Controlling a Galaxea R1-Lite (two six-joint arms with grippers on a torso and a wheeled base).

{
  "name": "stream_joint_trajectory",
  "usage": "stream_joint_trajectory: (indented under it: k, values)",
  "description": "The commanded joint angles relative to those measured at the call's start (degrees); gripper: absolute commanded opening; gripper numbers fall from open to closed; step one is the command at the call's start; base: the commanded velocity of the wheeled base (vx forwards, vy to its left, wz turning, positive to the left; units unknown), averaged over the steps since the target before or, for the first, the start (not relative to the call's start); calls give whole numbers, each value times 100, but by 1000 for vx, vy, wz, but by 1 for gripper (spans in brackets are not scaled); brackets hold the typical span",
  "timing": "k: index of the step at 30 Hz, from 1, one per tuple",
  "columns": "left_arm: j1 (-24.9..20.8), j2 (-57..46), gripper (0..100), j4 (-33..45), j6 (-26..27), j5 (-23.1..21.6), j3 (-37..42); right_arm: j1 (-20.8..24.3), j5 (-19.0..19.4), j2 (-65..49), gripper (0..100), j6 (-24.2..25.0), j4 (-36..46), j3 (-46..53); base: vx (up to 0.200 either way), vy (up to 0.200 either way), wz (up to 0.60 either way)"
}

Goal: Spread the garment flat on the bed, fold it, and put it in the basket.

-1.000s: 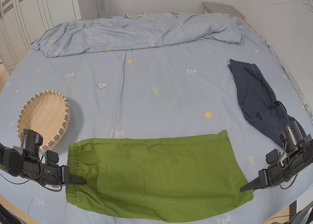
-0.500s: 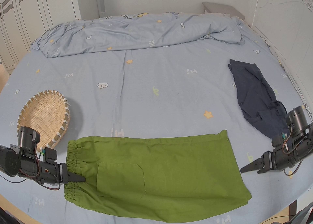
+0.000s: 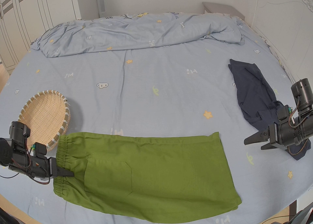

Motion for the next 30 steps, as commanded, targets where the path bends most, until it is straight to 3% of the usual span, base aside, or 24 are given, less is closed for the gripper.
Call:
stream_joint_trajectory:
  k: [1, 2, 6, 9, 11, 13, 15, 16, 18, 20, 21, 25, 30]
  values:
    - [-473, -700, 0, 1611, -351, 362, -1463, -70, 4, -257, 100, 10, 18, -59, 0, 0, 0]
    - [-684, -823, 0, 2287, -509, 608, -2034, -70, 4, -319, 100, 10, 36, -68, 0, 0, 0]
    - [-1326, -911, 0, 3395, -772, 1276, -3203, -35, 4, -407, 100, 10, 53, -59, 0, 0, 0]
    - [-1747, -911, 0, 3597, -869, 1487, -3432, -26, 4, -415, 100, 10, 53, -50, 0, 0, 0]
    - [-2459, -884, 0, 3896, -1054, 1742, -3695, -35, 4, -415, 100, 10, 53, -50, 0, 0, 0]
    - [-2749, -858, 0, 4010, -1177, 1848, -3792, -35, 4, -415, 100, 10, 53, -50, 0, 0, 0]
    - [-3470, -717, 0, 4212, -1563, 2146, -4073, -35, -5, -407, 100, 1, 53, -41, 0, 0, 0]
    - [-3540, -691, 0, 4230, -1616, 2182, -4108, -26, -5, -407, 100, 1, 53, -41, 0, 0, 0]
    - [-4244, -462, 0, 4441, -2126, 2498, -4592, -17, -23, -389, 100, 1, 45, -15, 0, 0, 0]
    - [-4463, -348, 0, 4520, -2337, 2595, -4811, -9, -23, -389, 100, 1, 36, -6, 0, 0, 0]
    - [-4824, -137, 0, 4634, -2759, 2779, -5172, 0, -31, -389, 100, 1, 36, 12, 0, 0, 0]
    - [-5474, 285, 0, 4652, -3330, 3148, -5638, 0, -40, -372, 100, 1, 27, 29, 0, 0, 0]
    - [-5949, 575, 0, 4652, -3471, 3447, -5690, -9, -40, -345, 100, -8, 18, 29, 0, 0, 0]
